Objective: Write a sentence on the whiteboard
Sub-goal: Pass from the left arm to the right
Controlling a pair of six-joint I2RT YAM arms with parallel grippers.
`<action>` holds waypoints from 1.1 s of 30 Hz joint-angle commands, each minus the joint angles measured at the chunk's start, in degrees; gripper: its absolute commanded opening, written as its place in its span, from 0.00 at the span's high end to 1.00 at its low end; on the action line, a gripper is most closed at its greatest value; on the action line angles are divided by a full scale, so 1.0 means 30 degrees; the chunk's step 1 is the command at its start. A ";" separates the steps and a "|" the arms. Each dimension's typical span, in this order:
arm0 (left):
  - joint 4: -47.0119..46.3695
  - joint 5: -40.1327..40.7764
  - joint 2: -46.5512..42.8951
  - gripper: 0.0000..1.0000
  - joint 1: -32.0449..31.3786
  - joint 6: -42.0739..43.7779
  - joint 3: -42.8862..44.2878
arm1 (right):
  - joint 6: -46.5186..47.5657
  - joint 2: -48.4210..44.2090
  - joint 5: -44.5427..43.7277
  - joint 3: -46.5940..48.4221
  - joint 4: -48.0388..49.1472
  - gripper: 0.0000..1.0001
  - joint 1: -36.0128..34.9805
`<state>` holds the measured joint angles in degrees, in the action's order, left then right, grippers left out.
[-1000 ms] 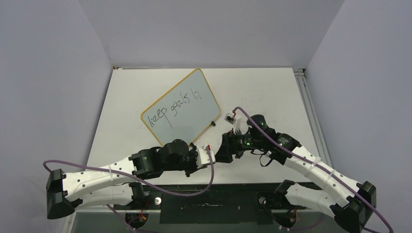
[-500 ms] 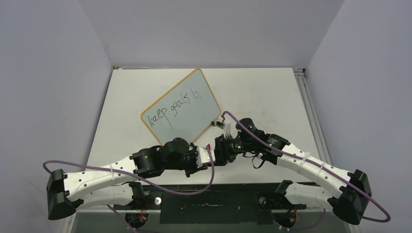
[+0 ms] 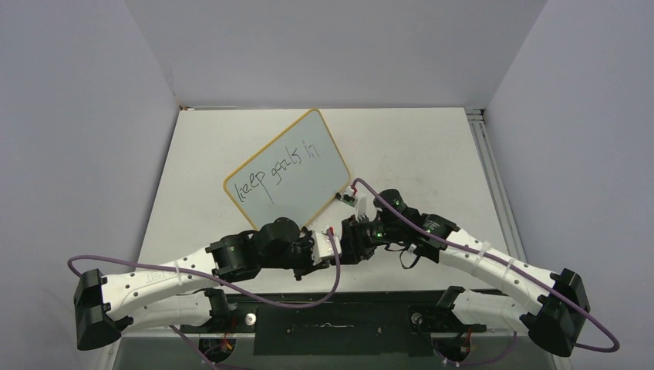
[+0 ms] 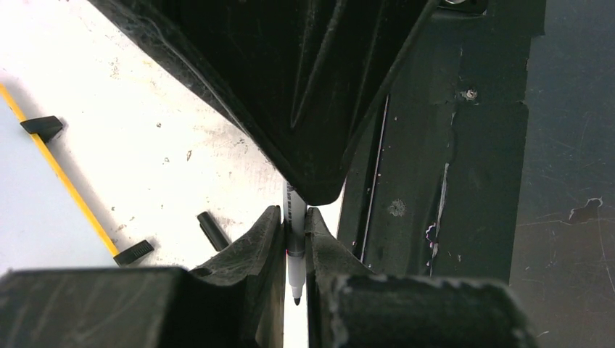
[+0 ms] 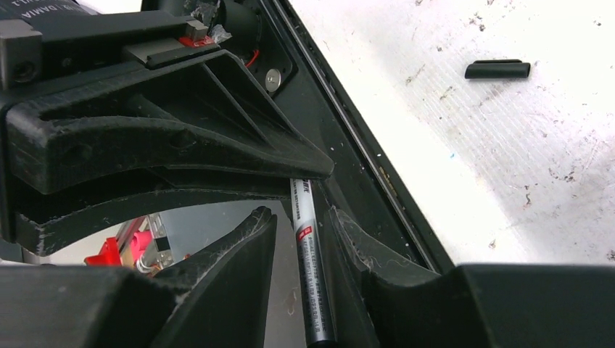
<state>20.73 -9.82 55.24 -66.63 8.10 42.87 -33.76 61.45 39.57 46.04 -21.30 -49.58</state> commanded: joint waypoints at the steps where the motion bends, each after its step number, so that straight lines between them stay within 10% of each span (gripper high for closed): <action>1: -0.0846 -0.0266 -0.0188 1.00 0.0120 -0.0121 0.0295 | -0.0062 -0.0221 -0.0266 -0.0082 0.0866 0.70 -0.0171; 19: -0.0770 -0.0248 -0.0148 1.00 0.0558 -0.0420 0.0498 | 0.0103 -0.1067 -0.1054 0.0069 0.0645 0.95 -0.0193; 28: -0.1119 -0.0266 -0.1216 0.36 0.2504 -0.1465 0.0979 | 0.1177 -0.1869 -0.5905 0.1610 -0.1733 0.95 0.0175; 33: -0.1060 0.0203 -0.2161 0.22 0.4156 -0.3506 0.2673 | 0.2504 -0.2367 -0.6603 0.2050 -0.2846 0.95 0.2327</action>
<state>20.14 -10.22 51.53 -57.39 3.27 43.94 -30.35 56.86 25.10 49.17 -27.27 -47.24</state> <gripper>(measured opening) 0.755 0.155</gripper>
